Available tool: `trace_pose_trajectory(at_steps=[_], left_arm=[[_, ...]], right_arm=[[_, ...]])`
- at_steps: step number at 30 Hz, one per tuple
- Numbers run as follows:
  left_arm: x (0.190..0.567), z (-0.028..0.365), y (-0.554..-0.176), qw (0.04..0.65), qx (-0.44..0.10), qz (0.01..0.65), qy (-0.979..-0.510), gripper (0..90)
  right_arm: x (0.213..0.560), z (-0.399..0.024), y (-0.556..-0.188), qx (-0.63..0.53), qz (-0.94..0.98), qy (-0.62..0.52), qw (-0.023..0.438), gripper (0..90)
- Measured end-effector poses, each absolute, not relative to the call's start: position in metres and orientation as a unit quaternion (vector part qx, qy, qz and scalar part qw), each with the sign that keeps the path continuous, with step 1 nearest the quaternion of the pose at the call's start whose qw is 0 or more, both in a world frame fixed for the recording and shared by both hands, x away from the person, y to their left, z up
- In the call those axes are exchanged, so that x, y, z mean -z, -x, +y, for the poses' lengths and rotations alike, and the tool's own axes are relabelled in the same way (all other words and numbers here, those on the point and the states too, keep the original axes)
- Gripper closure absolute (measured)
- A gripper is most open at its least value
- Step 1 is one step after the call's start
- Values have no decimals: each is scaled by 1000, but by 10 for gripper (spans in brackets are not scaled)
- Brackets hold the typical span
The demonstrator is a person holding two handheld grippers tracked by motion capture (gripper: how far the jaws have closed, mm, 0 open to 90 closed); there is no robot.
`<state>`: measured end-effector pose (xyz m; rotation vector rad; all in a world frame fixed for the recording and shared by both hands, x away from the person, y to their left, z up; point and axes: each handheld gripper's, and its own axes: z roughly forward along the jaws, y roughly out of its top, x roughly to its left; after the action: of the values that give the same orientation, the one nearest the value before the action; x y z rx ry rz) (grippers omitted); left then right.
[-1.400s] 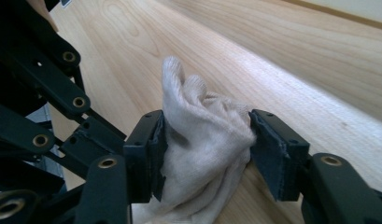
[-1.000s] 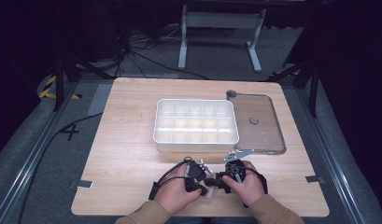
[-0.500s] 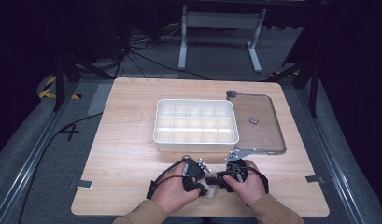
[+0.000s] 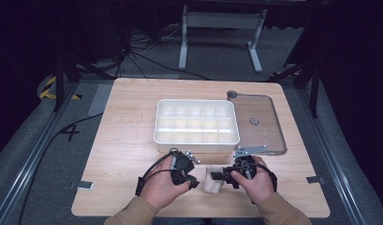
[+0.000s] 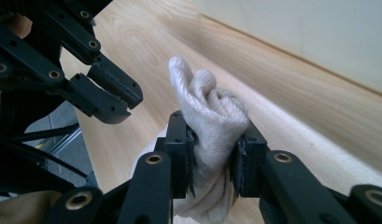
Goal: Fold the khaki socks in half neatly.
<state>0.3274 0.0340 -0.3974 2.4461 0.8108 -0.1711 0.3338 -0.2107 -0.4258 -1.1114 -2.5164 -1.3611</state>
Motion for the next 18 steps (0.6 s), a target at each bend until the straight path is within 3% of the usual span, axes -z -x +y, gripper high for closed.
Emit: trace_pose_trajectory(at_steps=[18], left_arm=[[391,49,-334,283,56,317,-903,761]], right_arm=[[403,-237,-336,479,-794,375,0,720]])
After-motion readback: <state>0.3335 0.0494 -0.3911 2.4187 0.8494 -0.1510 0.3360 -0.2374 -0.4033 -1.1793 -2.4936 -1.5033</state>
